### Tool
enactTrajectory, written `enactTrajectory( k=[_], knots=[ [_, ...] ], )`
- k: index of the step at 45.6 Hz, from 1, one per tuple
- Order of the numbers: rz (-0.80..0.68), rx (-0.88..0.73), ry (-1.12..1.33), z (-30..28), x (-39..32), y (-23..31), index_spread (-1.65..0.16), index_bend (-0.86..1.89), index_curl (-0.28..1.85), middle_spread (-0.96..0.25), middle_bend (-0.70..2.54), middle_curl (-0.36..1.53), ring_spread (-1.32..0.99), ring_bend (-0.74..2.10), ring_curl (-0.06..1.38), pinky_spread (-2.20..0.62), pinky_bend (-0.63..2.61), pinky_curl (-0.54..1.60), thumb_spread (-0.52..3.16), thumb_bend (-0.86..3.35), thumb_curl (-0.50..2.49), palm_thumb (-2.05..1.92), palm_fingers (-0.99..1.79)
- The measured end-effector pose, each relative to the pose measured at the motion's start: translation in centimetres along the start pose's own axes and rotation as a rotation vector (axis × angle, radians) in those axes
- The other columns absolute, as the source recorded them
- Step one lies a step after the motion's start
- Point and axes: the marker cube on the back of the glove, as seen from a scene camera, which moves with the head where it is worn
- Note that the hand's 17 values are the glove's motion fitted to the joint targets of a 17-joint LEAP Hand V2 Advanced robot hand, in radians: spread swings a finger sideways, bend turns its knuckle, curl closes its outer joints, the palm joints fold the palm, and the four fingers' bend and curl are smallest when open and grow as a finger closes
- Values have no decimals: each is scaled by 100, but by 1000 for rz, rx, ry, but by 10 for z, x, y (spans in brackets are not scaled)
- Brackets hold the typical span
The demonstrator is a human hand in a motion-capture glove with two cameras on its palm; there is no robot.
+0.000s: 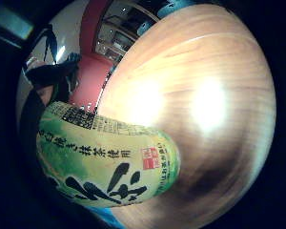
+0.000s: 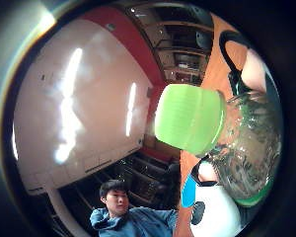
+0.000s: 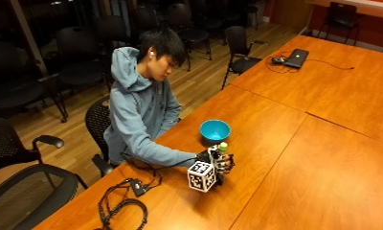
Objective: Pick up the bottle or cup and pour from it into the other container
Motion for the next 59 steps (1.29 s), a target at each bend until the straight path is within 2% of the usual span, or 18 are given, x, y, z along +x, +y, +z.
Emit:
enactTrajectory(
  k=[15, 22, 28, 33, 44, 46, 49, 50, 55, 59],
  knots=[
    [-172, -294, 324, 48, -69, 30, -11, 16, 37, -4, 35, 45, -16, 52, 41, -19, 53, 33, 33, -4, 60, 101, 117],
    [-173, -608, 479, 62, -102, 75, -11, 15, 38, -4, 34, 46, -16, 52, 42, -19, 52, 35, 30, -4, 62, 101, 118],
    [-226, -583, 676, 98, -126, 70, -10, 15, 38, -4, 33, 47, -16, 51, 43, -19, 52, 35, 29, -4, 64, 101, 118],
    [-268, -650, 937, 64, -149, 43, -10, 16, 39, -4, 33, 48, -16, 51, 43, -19, 52, 36, 28, -4, 65, 100, 118],
    [-388, -808, 1665, 128, -144, 78, -10, 15, 39, -4, 32, 49, -16, 50, 44, -19, 51, 37, 28, -4, 67, 100, 119],
    [-386, -779, 1764, 141, -143, 82, -10, 15, 40, -4, 32, 49, -16, 50, 44, -19, 51, 37, 28, -4, 67, 100, 119],
    [-289, -625, 1861, 170, -139, 89, -10, 15, 40, -4, 32, 49, -16, 50, 44, -19, 51, 38, 28, -4, 67, 100, 119],
    [-291, -617, 1886, 177, -139, 92, -10, 15, 40, -4, 32, 49, -16, 50, 44, -19, 51, 38, 28, -4, 67, 100, 119],
    [-412, -739, 1986, 208, -138, 111, -11, 15, 40, -5, 32, 49, -16, 50, 45, -19, 51, 38, 28, -4, 68, 99, 119],
    [-534, -862, 2066, 209, -138, 113, -11, 15, 40, -5, 32, 50, -16, 50, 45, -19, 50, 38, 28, -4, 68, 98, 118]
  ],
)
